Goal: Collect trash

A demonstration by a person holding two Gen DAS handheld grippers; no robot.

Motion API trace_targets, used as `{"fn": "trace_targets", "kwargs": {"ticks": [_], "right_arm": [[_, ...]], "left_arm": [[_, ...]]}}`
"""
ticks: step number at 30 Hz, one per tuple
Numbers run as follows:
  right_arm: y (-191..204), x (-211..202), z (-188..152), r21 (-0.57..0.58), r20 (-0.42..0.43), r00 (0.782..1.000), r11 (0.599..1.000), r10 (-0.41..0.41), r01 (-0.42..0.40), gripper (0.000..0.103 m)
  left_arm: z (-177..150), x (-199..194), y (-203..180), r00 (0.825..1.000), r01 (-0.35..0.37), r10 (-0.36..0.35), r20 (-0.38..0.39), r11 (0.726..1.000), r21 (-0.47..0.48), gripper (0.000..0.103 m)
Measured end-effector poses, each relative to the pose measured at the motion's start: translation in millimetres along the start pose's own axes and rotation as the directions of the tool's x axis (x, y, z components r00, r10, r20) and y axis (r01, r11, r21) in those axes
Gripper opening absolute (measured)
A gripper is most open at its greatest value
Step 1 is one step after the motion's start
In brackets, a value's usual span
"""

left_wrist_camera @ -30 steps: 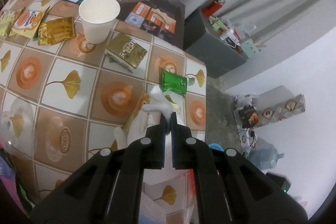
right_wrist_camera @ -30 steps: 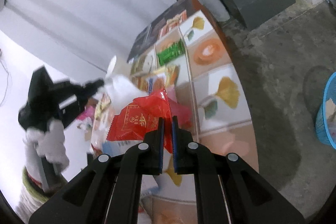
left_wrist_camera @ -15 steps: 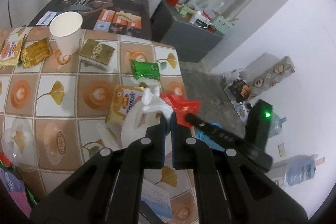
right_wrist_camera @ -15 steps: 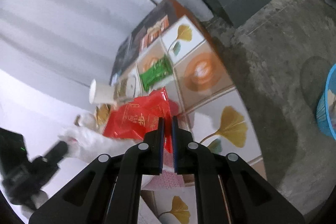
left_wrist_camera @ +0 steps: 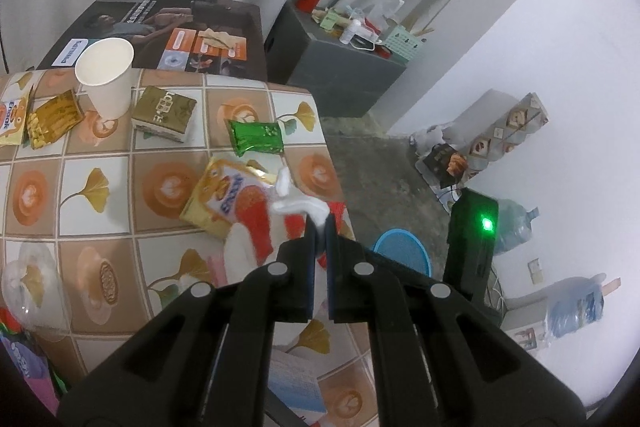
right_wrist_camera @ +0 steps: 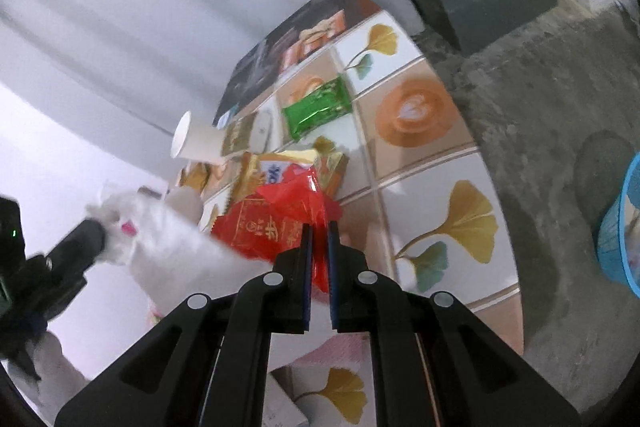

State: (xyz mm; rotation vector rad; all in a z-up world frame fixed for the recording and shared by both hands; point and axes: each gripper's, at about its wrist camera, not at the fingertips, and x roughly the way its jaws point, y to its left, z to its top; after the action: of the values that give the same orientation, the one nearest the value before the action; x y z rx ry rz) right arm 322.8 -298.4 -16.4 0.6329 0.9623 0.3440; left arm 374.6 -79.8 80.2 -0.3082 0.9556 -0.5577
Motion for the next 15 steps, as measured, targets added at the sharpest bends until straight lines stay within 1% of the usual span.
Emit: {"fn": "trace_targets", "kwargs": {"ticks": [3, 8, 13, 15], "right_arm": [[2, 6, -5, -0.025, -0.026, 0.999, 1.0, -0.019, 0.018, 0.007], [3, 10, -10, -0.044, -0.033, 0.999, 0.998, -0.035, 0.034, 0.007], [7, 11, -12, -0.071, -0.03, 0.998, 0.996, -0.055, 0.053, 0.007], [6, 11, -12, -0.069, -0.03, 0.998, 0.996, -0.053, 0.051, 0.007]], "left_arm": [[2, -3, -3, 1.0, 0.021, -0.021, 0.017, 1.0, 0.001, 0.003], [8, -10, -11, 0.997, 0.054, -0.055, 0.058, 0.998, 0.014, 0.003], [16, -22, -20, 0.989, 0.101, -0.103, 0.108, 0.995, 0.021, 0.003], [19, -30, -23, 0.982, 0.132, -0.134, 0.131, 0.991, 0.022, 0.003]]}}
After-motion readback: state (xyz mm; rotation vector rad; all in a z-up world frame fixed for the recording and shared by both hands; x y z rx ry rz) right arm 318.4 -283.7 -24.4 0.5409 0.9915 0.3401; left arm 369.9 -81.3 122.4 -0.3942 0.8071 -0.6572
